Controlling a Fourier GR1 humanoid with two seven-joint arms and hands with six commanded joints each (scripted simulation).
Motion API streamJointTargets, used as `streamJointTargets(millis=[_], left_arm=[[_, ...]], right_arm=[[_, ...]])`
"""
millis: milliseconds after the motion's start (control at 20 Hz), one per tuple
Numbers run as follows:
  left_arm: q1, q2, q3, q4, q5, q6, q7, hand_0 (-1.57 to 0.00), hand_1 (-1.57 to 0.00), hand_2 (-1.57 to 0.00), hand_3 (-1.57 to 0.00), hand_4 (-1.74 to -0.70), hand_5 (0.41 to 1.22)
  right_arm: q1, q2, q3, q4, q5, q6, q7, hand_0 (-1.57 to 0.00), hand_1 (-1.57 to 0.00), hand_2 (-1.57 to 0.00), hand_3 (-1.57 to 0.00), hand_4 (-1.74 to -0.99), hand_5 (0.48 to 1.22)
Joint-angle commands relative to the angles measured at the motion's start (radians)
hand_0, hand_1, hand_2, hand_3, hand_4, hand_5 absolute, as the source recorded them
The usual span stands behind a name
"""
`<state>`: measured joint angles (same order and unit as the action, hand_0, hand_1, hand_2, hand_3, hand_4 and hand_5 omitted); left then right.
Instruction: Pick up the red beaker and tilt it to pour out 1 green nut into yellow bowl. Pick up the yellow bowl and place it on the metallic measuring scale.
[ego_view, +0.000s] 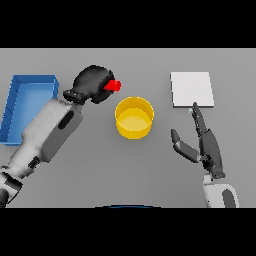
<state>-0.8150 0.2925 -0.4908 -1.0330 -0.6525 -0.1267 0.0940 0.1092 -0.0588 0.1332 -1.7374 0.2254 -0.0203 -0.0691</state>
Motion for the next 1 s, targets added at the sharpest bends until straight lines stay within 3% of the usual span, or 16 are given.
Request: streamJointTargets(millis=[0, 50, 200, 400, 600, 800, 950], left_arm=[[-0.012, -0.003, -0.035, 0.004, -0.027, -0.025, 0.015, -1.57, -1.57, -1.57, -1.57, -1.74, 1.197], [-0.043, 0.007, -0.062, 0.026, -0.055, -0.055, 0.019, -1.57, -1.57, -1.57, -1.57, -1.69, 1.202], [-0.097, 0.023, -0.152, 0.042, -0.139, -0.118, 0.004, -1.57, -1.57, -1.57, -1.38, -1.71, 1.211], [-0.188, 0.029, -0.237, 0.099, -0.229, -0.188, -0.049, -1.57, -1.57, -1.57, -1.29, -1.72, 1.217], [-0.248, 0.008, -0.320, 0.138, -0.303, -0.211, -0.127, -1.57, -1.57, -1.57, -1.46, -1.73, 1.219], [-0.313, 0.001, -0.401, 0.181, -0.390, -0.217, -0.179, -1.57, -1.57, -1.57, -1.52, -1.73, 1.220], [-0.352, 0.014, -0.466, 0.184, -0.462, -0.210, -0.209, -1.57, -1.57, -1.57, -1.55, -1.74, 1.221]], right_arm=[[0.008, 0.002, 0.002, -0.008, 0.003, -0.003, -0.006, 0.00, 0.00, 0.00, 0.00, -1.187, 0.676], [0.006, 0.004, 0.005, -0.004, 0.006, -0.003, -0.005, 0.00, 0.00, 0.00, 0.00, -1.191, 0.675], [-0.001, 0.013, 0.001, -0.008, -0.007, -0.004, 0.015, 0.00, 0.00, 0.00, 0.00, -1.195, 0.671], [0.012, 0.031, -0.004, 0.002, -0.037, 0.004, 0.014, 0.00, 0.00, 0.00, 0.00, -1.206, 0.639], [0.010, 0.023, -0.007, 0.005, -0.012, -0.014, -0.006, 0.00, 0.00, 0.00, 0.00, -1.221, 0.610], [-0.004, 0.044, 0.006, 0.027, 0.013, -0.036, -0.010, 0.00, 0.00, 0.00, 0.00, -1.193, 0.578], [-0.005, 0.027, -0.006, 0.024, 0.013, -0.036, -0.030, 0.00, 0.00, 0.00, 0.00, -1.160, 0.569]])
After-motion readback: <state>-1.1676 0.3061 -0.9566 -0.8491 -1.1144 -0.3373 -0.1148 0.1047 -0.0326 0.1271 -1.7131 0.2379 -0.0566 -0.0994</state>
